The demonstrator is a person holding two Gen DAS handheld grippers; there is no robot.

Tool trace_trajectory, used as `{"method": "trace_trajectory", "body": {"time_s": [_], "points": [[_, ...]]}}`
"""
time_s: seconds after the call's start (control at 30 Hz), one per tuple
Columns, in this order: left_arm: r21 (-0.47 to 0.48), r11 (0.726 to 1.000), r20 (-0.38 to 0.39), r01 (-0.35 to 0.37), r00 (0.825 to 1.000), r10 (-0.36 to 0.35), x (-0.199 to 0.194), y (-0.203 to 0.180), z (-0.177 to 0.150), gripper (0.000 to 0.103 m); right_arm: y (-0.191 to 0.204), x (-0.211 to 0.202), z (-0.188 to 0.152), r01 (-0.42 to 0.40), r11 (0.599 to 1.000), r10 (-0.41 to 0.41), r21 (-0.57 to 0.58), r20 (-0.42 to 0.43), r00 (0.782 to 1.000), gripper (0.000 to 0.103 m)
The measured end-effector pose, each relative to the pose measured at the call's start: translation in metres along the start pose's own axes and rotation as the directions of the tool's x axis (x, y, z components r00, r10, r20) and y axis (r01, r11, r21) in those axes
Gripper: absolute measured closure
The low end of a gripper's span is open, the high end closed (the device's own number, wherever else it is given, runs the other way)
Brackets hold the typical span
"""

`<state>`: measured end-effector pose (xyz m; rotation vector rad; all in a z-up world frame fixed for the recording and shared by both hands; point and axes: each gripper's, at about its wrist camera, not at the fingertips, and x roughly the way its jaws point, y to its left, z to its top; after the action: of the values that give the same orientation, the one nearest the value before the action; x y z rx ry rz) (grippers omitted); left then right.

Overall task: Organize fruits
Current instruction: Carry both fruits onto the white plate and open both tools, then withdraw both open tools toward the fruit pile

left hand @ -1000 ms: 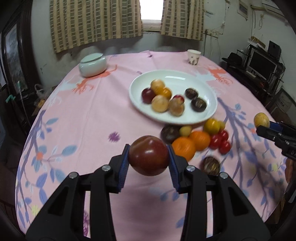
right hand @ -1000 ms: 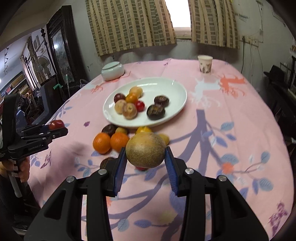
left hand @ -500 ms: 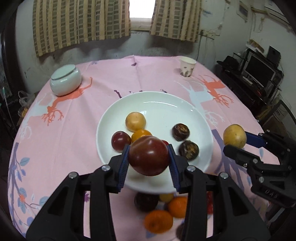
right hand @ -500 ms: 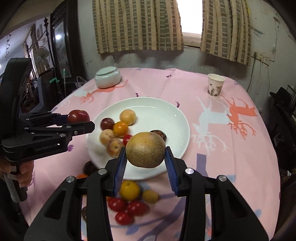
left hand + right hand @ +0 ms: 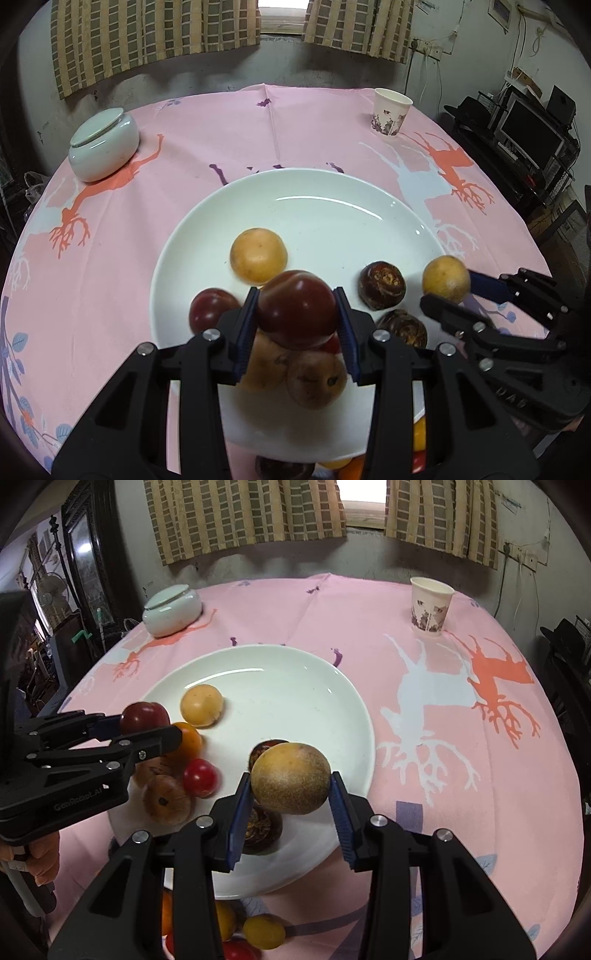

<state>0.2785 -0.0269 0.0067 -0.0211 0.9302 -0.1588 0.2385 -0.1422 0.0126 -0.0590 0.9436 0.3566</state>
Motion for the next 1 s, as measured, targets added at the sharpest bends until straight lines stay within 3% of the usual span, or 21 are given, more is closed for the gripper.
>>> {"method": "trace_trajectory", "body": {"time_s": [0.1,0.13,0.17,0.23,0.4,0.47,0.67,0.8,1.0], "points": [[0.0,1.0,-0.012,0.015,1.0,-0.015,0.01,-0.005,0.004,0.062,0.001,0.009,-0.001,0.011,1.0,-0.011,-0.005,-0.018,1.0,0.059],[-0.002,1.0,-0.012,0.015,1.0,-0.015,0.011,-0.006,0.005,0.06,0.001,0.011,-0.001,0.015,1.0,-0.015,-0.002,-0.024,1.0,0.05],[-0.001,1.0,0.0,0.014,1.0,-0.014,0.011,-0.007,0.005,0.047,0.0,0.011,-0.001,0.02,1.0,-0.02,0.007,-0.027,0.999,0.044],[-0.005,1.0,0.012,0.01,1.0,-0.01,0.006,-0.007,0.005,0.031,-0.001,0.006,-0.002,0.025,0.999,-0.025,0.02,-0.007,1.0,0.039],[-0.01,0.999,0.056,0.053,0.997,-0.052,-0.022,-0.005,-0.001,0.031,0.001,-0.013,-0.006,0.052,0.999,-0.052,-0.01,0.007,0.999,0.039],[-0.005,0.998,0.07,0.056,0.996,-0.056,-0.035,-0.004,-0.006,0.025,-0.001,-0.023,-0.01,0.061,0.998,-0.061,-0.005,0.022,0.998,0.039],[0.03,0.999,0.126,0.038,0.991,-0.042,-0.068,-0.009,-0.031,0.016,-0.007,-0.048,-0.035,0.091,0.995,-0.092,0.049,0.02,0.996,0.039],[0.075,0.997,0.151,-0.013,0.989,0.002,-0.088,-0.014,-0.053,0.014,-0.003,-0.066,-0.056,0.078,0.995,-0.08,0.058,0.03,0.996,0.038],[0.071,0.997,0.133,-0.023,0.991,0.014,-0.102,-0.006,-0.091,0.007,0.011,-0.092,-0.089,0.048,0.997,-0.052,0.061,0.066,0.996,0.038]]}}
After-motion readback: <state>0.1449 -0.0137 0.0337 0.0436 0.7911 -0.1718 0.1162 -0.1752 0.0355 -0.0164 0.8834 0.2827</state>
